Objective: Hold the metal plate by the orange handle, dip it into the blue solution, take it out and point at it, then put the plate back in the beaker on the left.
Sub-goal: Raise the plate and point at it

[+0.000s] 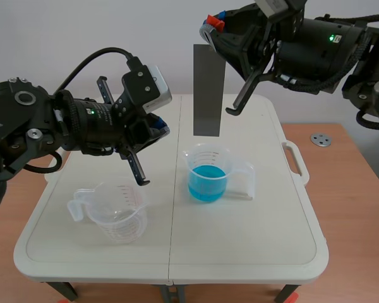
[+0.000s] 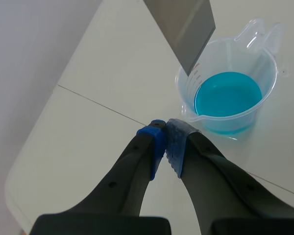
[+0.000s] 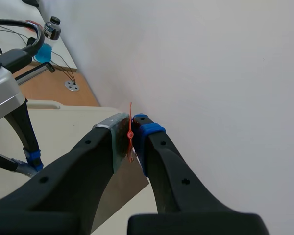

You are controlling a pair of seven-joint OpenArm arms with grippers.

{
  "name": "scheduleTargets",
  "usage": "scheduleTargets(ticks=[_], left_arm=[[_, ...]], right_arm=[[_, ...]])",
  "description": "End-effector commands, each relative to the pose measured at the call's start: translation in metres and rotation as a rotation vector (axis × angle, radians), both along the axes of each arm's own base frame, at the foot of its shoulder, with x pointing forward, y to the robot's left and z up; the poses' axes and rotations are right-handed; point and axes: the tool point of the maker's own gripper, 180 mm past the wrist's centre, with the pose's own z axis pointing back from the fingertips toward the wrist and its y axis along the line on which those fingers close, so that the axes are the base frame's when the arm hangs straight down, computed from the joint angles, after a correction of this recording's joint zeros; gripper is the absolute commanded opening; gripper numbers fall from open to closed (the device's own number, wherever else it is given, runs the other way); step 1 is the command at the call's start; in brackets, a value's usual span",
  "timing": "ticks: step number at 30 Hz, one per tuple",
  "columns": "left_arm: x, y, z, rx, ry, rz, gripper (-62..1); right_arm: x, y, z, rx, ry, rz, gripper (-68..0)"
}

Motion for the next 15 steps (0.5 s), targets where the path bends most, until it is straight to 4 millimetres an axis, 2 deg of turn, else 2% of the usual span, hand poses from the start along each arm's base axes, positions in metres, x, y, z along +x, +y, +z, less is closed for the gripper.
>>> scheduleTargets(ticks=[1, 15], left_arm=[[0.0055, -0.0056, 0.0121, -0.023, -0.031, -0.007, -59.6], [0.006, -0.0058, 0.0103, -0.01, -0.029, -0.002, -59.6]], right_arm=[[-0.0018, -0.0022, 0.0158, 0.018, -0.042, 0.014, -66.2], [-0.0017, -0.0022, 0.0157, 0.017, -0.042, 0.014, -66.2]])
